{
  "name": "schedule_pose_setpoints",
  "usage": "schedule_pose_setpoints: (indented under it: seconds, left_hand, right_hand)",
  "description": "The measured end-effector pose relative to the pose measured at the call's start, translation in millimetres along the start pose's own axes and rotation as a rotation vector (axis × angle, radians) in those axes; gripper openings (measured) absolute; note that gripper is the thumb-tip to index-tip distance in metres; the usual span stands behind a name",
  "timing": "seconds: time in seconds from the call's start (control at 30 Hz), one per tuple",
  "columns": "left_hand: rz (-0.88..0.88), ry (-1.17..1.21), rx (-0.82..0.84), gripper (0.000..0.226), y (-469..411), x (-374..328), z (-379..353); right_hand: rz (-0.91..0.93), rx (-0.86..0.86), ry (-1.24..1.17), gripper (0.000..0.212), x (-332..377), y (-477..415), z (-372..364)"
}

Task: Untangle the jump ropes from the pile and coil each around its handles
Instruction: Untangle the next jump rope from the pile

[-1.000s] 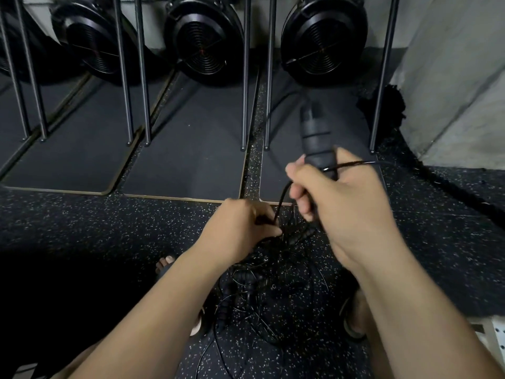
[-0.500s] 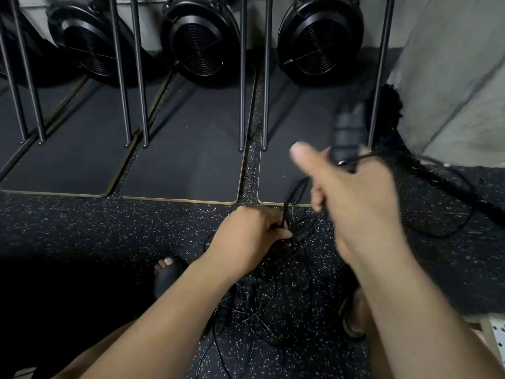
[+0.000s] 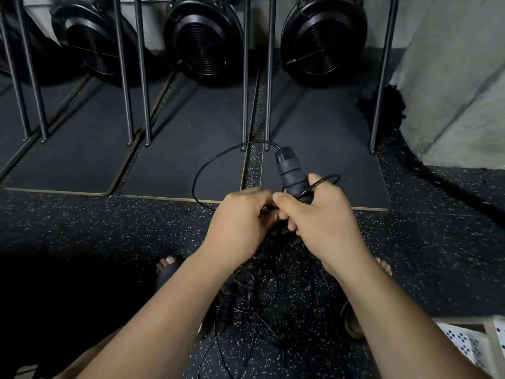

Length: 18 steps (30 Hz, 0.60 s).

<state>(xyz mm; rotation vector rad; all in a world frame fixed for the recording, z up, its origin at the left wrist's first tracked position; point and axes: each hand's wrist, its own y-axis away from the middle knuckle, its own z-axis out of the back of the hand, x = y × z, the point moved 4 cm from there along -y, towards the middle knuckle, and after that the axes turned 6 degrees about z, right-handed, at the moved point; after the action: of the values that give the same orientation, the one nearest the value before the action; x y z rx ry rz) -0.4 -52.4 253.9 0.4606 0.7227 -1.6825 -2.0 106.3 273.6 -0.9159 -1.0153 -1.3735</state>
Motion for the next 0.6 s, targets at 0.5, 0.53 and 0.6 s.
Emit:
schedule_pose_setpoints:
  seconds: [0.5,0.53,0.6]
  left_hand:
    - [0.193,-0.029,0.292,0.017,3,10,-28]
    - [0.185,-0.028,0.267,0.018,2,9,-28]
    - [0.157,-0.048,0.250,0.019,1,8,-28]
  right_hand:
    - [0.195,-0.158,-0.808,0.016,90,12,64]
    - [0.189,-0.168,-0.821,0.016,90,11,66]
    - [0.169,-0.202,-0.831,0.021,86,9,69]
